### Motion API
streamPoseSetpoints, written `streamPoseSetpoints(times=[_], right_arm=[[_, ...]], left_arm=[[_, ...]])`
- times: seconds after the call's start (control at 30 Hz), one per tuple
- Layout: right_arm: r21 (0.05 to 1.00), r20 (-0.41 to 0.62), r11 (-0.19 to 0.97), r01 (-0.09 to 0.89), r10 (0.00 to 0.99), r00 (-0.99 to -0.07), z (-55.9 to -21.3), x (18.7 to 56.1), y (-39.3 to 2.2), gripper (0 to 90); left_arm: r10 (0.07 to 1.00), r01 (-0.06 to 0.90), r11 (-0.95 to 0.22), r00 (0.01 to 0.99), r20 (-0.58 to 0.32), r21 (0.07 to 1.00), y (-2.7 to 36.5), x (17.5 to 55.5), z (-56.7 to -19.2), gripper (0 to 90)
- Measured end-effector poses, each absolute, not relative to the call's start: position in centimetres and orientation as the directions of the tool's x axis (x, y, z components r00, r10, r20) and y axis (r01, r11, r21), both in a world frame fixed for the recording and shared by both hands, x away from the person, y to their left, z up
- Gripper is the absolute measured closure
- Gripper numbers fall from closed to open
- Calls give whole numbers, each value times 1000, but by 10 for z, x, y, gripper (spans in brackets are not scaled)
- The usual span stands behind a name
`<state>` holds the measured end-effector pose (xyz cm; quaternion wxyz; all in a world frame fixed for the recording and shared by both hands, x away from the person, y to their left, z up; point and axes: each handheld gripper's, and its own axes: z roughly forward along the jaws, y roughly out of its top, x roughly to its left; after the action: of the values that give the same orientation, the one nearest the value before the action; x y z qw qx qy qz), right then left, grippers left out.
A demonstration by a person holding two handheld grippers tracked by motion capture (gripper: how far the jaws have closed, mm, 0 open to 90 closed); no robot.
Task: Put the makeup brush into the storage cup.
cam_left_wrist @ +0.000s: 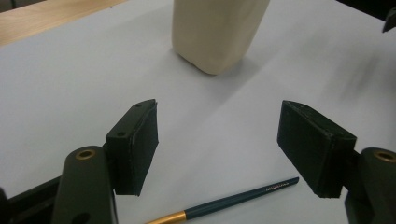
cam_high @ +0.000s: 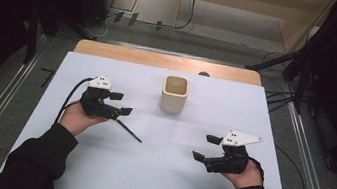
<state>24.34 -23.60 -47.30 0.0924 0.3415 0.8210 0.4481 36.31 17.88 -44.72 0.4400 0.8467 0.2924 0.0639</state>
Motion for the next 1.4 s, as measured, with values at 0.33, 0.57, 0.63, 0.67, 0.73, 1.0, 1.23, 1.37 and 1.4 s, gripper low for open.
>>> streamPoseSetpoints(times=[0.33,0.57,0.63,0.67,0.73,1.0,1.23,1.37,1.4], right_arm=[[794,165,371,481,631,-758,-474,243,-234,220],[793,168,372,482,627,-761,-474,243,-234,220],[793,168,373,481,626,-762,-474,243,-234,220],[793,168,373,481,625,-762,-475,243,-234,220],[793,167,374,480,625,-763,-475,243,-234,220],[797,177,376,473,604,-778,-475,242,-233,213],[790,187,379,482,600,-778,-476,242,-232,213],[786,186,385,484,599,-779,-476,243,-232,213],[785,185,386,484,599,-779,-476,243,-232,212]], left_arm=[[364,342,-560,920,-146,755,181,381,-441,296],[240,233,-631,966,-99,740,175,387,-443,289],[213,220,-638,971,-106,738,174,389,-443,289],[182,192,-645,979,-95,739,172,391,-443,290],[134,166,-634,986,-104,755,172,392,-444,286],[27,86,-675,995,-92,733,172,401,-440,282],[-45,25,-730,995,-85,683,169,412,-435,290],[-67,-10,-776,996,-66,631,165,412,-434,294],[-75,-22,-789,995,-60,614,164,411,-434,294]])
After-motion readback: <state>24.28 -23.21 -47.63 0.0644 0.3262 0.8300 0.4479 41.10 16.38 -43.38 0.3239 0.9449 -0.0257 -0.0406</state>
